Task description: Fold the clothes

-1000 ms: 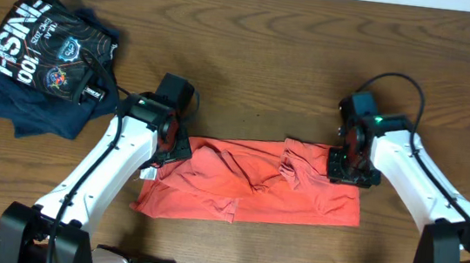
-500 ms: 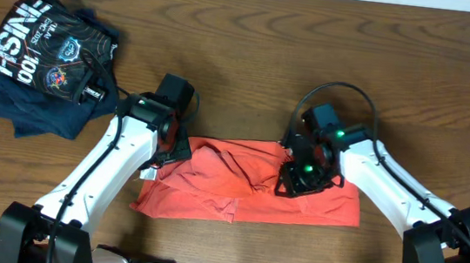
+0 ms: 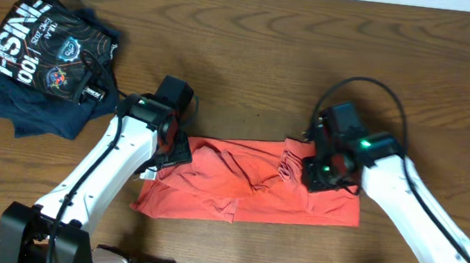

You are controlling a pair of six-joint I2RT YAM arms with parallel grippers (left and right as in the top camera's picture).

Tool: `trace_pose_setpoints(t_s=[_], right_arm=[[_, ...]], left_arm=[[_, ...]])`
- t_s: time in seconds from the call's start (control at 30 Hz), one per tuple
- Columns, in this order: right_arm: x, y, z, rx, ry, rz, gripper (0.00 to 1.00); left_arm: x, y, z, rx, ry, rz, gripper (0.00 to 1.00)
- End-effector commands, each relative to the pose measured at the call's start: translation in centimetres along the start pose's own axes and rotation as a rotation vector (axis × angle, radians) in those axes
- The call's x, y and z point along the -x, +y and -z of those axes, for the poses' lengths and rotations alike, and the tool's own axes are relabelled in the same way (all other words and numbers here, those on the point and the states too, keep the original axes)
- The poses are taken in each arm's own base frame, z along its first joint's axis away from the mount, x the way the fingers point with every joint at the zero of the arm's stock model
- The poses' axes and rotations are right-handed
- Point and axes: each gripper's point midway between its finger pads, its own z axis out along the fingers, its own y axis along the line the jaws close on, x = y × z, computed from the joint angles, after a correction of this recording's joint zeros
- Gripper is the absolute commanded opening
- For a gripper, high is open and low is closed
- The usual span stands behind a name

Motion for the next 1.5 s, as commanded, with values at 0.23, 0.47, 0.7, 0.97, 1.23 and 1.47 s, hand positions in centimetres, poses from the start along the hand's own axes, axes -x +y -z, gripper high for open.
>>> trace_pose_setpoints(t_s=[0.23,0.47,0.7,0.97,1.23,1.47], right_arm=[[-0.1,-5.5,0.2,-0.112,-0.003,-0.195,0.31],[-1.1,-2.1,-4.4,0.074,0.084,-0.167,0.31],[-3.7,7.7,-4.6,0.602,0.148,0.232,0.32],[-3.7,3.6,-5.6,0.346,0.187,0.129,0.25],[-2.2,0.8,-2.1,0.239,0.071,0.042,0.23],[-2.9,-3.4,-2.3,0.021,0.079,-0.091,0.25]], left_arm=[[0.0,0.3,0.0,0.007,-0.003,-0.004,0.72],[0.0,0.3,0.0,0.007,-0.004,-0.004,0.72],[0.0,0.3,0.0,0.006,-0.004,-0.004,0.72],[0.0,0.3,0.0,0.007,-0.002,-0.005,0.72],[-0.1,0.3,0.0,0.007,0.002,-0.005,0.73],[-0.4,-0.2,0.0,-0.024,0.019,-0.005,0.74]])
